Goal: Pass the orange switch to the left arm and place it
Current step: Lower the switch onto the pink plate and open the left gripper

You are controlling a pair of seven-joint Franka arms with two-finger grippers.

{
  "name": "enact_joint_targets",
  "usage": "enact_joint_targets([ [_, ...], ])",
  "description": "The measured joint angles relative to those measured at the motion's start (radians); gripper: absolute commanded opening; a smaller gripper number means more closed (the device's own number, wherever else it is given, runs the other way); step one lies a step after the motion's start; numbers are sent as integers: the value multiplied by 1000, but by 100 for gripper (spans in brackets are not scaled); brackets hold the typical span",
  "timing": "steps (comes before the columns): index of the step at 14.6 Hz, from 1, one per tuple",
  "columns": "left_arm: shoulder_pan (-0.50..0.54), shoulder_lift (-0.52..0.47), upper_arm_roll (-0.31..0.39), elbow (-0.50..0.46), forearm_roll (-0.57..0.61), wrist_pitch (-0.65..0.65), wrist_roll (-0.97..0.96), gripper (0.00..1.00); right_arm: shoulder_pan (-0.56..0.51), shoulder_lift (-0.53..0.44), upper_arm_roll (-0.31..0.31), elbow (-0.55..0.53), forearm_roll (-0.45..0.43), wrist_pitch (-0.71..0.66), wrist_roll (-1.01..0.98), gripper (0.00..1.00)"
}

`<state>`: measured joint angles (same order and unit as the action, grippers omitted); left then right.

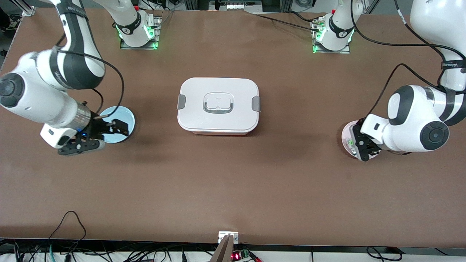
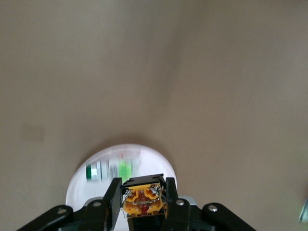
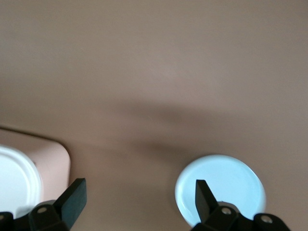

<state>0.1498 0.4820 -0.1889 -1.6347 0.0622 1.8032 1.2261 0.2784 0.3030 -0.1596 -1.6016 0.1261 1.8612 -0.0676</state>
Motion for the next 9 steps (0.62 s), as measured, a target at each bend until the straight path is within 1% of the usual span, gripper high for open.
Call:
enact_joint_targets([
  [1,30,2,1,-16,21,14,49,0,-1,-9,-12,42,-21,-86,11,100],
  [3,82,10,2,-54,61,83,140,0,-2,-21,-44,126,-64,-247,14,100],
  [5,121,17,2,-123,73,199,200,0,-4,-32,-66,182,-120,-370,15,100],
  [7,152,21,1,-198,74,323,262,0,-32,-41,-77,197,-174,-401,24,100],
  [9,183,23,-10,-259,74,416,295,0,-109,-42,-79,197,-193,-391,25,100],
])
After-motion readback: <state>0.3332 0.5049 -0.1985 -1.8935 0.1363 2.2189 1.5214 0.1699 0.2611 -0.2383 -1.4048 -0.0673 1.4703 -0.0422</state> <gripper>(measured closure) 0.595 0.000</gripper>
